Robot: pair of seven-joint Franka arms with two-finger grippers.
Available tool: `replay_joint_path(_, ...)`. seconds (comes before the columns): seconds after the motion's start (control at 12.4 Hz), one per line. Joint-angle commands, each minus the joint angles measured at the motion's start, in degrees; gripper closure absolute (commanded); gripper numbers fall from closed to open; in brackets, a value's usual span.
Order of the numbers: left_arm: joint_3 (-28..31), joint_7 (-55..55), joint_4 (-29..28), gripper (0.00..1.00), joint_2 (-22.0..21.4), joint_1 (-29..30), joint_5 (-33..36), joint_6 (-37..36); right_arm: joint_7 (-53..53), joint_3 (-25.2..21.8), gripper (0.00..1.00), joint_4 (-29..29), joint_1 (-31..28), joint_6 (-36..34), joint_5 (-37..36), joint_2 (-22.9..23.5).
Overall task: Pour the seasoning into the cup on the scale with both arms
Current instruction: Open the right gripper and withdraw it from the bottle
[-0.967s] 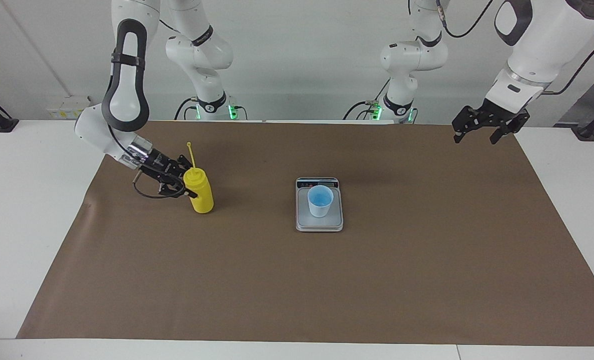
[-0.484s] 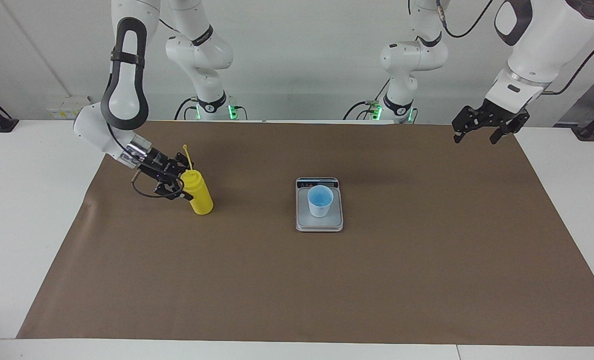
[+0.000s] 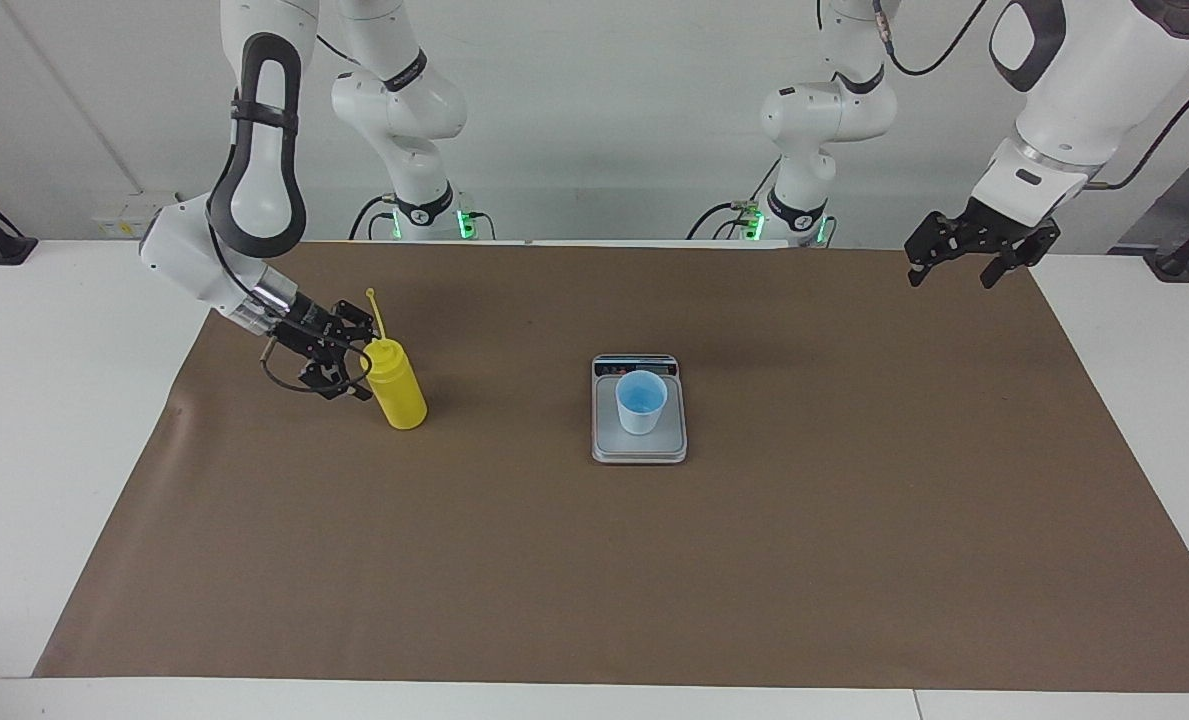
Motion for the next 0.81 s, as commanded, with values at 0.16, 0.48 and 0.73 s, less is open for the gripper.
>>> replay_joint_path(0.16,-0.6,-0.2,-0.9,0.0,-1.0,0.6,0.5,0.5,-3.7,0.5,0.0,3.8,-0.2,-0.3,-22.8,-2.7)
replay_joint_path(0.48,-0.6,-0.2,-0.9,0.0,-1.0,0.6,0.5,0.5,-9.2,1.0,0.0,4.2,0.3,-0.7,-30.0,-8.6)
replay_joint_path(0.73,-0.6,-0.2,-0.9,0.0,-1.0,0.7,0.5,0.5,-25.3,1.4,0.0,5.9,3.0,-2.5,-33.3,-10.5)
